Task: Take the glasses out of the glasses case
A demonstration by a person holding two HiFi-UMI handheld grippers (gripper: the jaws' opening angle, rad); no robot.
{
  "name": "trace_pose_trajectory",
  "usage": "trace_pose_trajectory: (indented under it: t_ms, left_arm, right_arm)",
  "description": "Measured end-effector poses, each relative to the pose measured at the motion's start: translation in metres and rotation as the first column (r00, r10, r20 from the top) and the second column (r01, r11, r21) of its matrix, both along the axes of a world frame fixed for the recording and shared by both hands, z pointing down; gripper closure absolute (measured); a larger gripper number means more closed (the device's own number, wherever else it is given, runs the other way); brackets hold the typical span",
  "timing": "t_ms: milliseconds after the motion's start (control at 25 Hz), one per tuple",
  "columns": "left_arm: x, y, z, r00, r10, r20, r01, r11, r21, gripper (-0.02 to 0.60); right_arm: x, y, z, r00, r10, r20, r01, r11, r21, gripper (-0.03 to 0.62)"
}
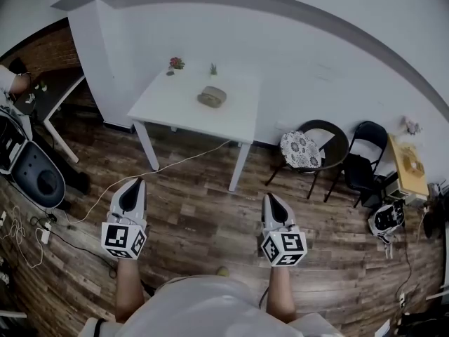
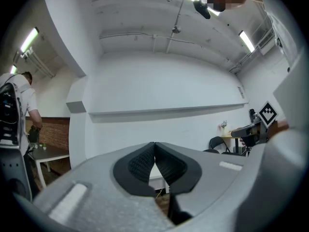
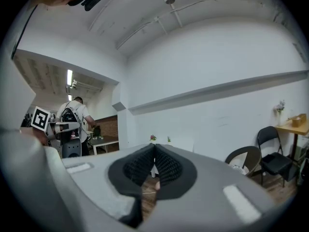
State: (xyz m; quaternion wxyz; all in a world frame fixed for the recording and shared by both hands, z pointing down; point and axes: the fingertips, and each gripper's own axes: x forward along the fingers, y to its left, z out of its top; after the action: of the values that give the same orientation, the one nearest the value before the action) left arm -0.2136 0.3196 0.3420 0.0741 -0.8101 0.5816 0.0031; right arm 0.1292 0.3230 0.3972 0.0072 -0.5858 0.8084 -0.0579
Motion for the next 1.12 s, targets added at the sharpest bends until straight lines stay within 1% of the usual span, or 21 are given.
trace_pose_trajectory:
  t_ms: [160, 440, 880, 960, 1120]
  left_arm:
    - [0.003, -0.003, 0.004, 1.0, 0.003, 0.01, -0.003, 1.0, -0.013, 0.572]
    - [0.004, -0.005, 0.009, 1.0, 0.006, 0.003, -0.005, 1.0, -0.029, 0.571]
    - [0.013, -0.007, 0.007, 1.0, 0.018, 0.001, -0.018, 1.0, -0.023, 0.566]
    - [0.014, -0.011, 0.007, 1.0, 0.017, 0.002, -0.017, 1.0, -0.026, 0.523]
    - [0.013, -0.013, 0.006, 1.0, 0.014, 0.003, -0.014, 1.0, -0.022, 0.51]
  right_arm:
    - [-0.001, 0.0, 0.003, 1.0, 0.002, 0.002, -0.002, 1.0, -0.008, 0.591]
    - [0.005, 0.006, 0.007, 1.0, 0.018, -0.001, -0.018, 1.0, -0.013, 0.591]
    - [0.015, 0.004, 0.005, 1.0, 0.018, 0.004, -0.018, 1.0, -0.012, 0.591]
    - [0.016, 0.001, 0.005, 1.0, 0.013, 0.002, -0.013, 1.0, -0.013, 0.591]
    - [0.014, -0.002, 0.007, 1.0, 0.002, -0.002, -0.002, 1.0, -0.017, 0.591]
